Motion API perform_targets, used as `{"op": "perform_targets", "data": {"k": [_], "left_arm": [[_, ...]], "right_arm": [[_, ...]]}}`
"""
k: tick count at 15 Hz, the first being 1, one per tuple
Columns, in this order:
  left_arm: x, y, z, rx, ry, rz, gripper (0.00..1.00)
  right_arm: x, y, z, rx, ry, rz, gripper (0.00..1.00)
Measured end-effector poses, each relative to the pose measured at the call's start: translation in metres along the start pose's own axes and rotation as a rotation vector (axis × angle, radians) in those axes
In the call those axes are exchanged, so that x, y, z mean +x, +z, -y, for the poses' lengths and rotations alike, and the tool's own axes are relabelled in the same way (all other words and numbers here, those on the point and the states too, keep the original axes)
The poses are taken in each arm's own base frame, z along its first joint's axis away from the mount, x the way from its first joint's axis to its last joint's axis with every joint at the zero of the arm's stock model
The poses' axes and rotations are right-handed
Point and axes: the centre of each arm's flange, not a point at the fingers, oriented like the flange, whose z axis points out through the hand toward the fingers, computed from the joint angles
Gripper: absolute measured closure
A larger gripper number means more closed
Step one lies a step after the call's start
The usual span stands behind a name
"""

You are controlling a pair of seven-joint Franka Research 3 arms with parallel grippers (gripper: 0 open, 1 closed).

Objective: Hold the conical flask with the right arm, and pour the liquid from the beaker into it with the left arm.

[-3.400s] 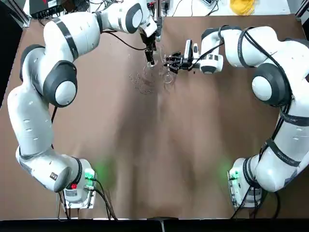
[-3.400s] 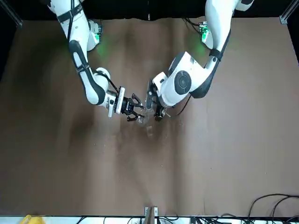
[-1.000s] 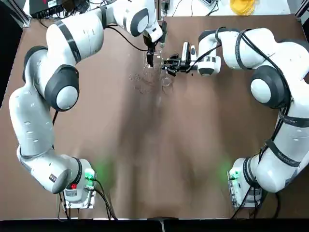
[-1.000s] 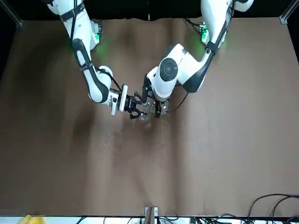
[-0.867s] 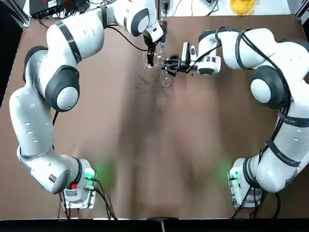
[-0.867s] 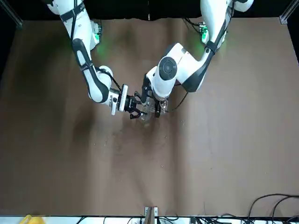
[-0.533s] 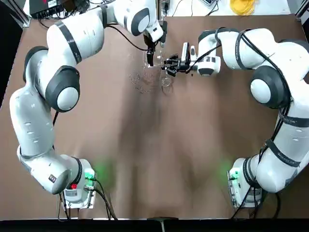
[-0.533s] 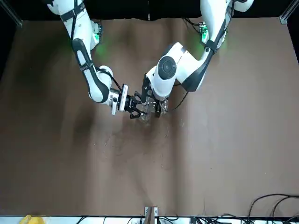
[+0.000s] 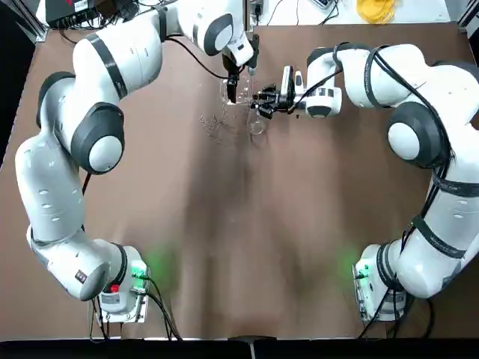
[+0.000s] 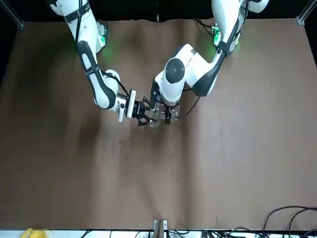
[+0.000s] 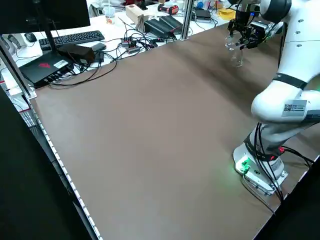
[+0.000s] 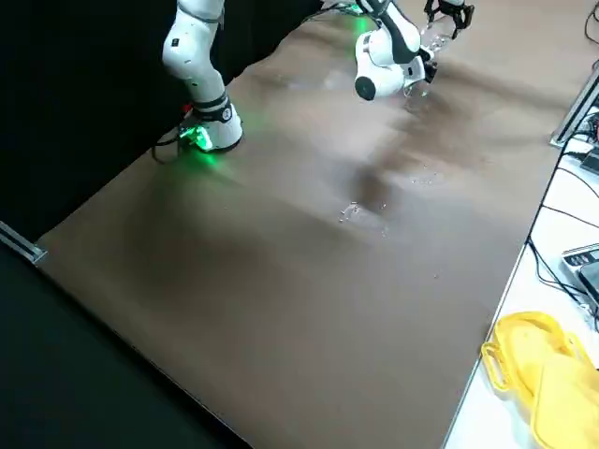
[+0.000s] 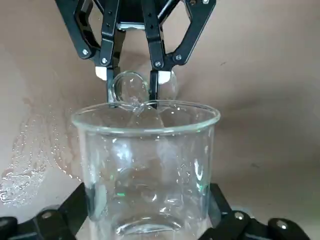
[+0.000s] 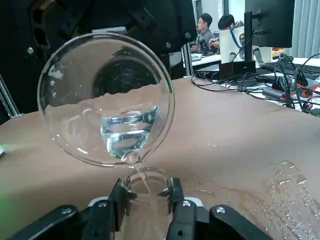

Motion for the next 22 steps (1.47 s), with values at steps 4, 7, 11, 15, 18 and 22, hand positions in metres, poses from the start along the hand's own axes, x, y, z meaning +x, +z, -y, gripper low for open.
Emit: {"op": "perform_targets", "data": {"k": [4,7,11,15,18,22], "left_arm": [[0.0045,0.0006,-0.0031,0.001,0.009,0.004,0.02],[0.0087,0.0011,-0.0060,0.001,0.016,0.006,0.02],[0.0074,0.0021,-0.0054,0.004,0.013,0.017,0.02],[0.0081,0.0032,-0.0062,0.008,0.013,0.036,0.02],[0.0086,0.0002,-0.0057,0.011,0.013,0.035,0.02],[0.0103,-0.0001,-0.0069,0.009,0.016,0.038,0.02]], "right_arm": [[-0.0001,0.0002,0.0003,0.000,0.000,0.001,0.61],[-0.0001,0.0005,0.0006,0.001,0.000,0.001,0.61],[-0.0001,0.0016,0.0019,0.004,-0.001,0.002,0.61],[-0.0004,0.0040,0.0046,0.009,-0.002,0.004,0.61],[-0.0004,0.0037,0.0043,0.008,-0.002,0.004,0.61],[-0.0005,0.0036,0.0042,0.008,-0.002,0.004,0.61]]}}
